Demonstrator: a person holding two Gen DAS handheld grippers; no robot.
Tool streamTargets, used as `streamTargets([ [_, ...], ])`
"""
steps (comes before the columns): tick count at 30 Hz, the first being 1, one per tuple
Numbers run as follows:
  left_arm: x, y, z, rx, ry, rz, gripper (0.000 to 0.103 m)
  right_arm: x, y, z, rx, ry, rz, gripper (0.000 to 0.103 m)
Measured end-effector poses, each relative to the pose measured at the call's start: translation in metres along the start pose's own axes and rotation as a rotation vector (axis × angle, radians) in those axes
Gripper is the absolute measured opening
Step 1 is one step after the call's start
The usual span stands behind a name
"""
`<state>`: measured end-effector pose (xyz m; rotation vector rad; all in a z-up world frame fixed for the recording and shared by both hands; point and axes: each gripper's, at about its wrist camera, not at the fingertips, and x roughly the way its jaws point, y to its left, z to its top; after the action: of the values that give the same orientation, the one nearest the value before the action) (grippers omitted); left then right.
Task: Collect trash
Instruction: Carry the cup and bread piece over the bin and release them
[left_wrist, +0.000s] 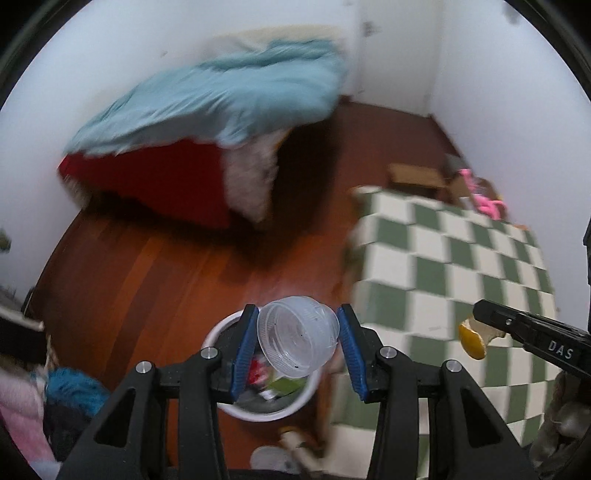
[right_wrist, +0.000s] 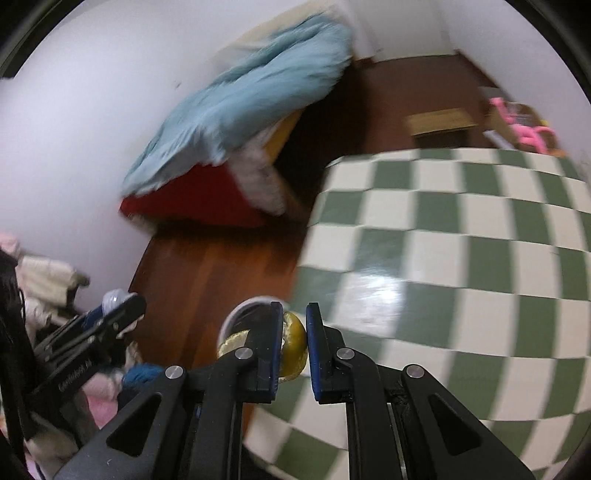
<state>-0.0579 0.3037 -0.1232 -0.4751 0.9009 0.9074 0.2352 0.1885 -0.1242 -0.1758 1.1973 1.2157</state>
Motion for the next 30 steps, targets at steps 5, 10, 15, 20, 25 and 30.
streamTargets([
  [5, 0.061, 0.072, -0.024, -0.119, 0.152, 0.004, 0.040, 0.087, 0.056, -0.003, -0.059, 0.149, 0.036, 0.013],
  [10, 0.121, 0.104, -0.046, -0.198, 0.271, -0.060, 0.041, 0.173, 0.090, -0.011, -0.121, 0.284, -0.011, 0.013],
  [15, 0.167, 0.117, -0.054, -0.253, 0.349, -0.104, 0.055, 0.235, 0.102, -0.014, -0.141, 0.368, -0.066, 0.013],
  [20, 0.176, 0.135, -0.062, -0.299, 0.360, -0.085, 0.095, 0.279, 0.103, -0.017, -0.141, 0.423, -0.103, 0.014],
  [25, 0.162, 0.148, -0.074, -0.289, 0.341, 0.017, 0.096, 0.305, 0.107, -0.025, -0.145, 0.492, -0.108, 0.042],
  [30, 0.133, 0.156, -0.082, -0.290, 0.294, 0.103, 0.096, 0.294, 0.114, -0.030, -0.171, 0.495, -0.120, 0.079],
])
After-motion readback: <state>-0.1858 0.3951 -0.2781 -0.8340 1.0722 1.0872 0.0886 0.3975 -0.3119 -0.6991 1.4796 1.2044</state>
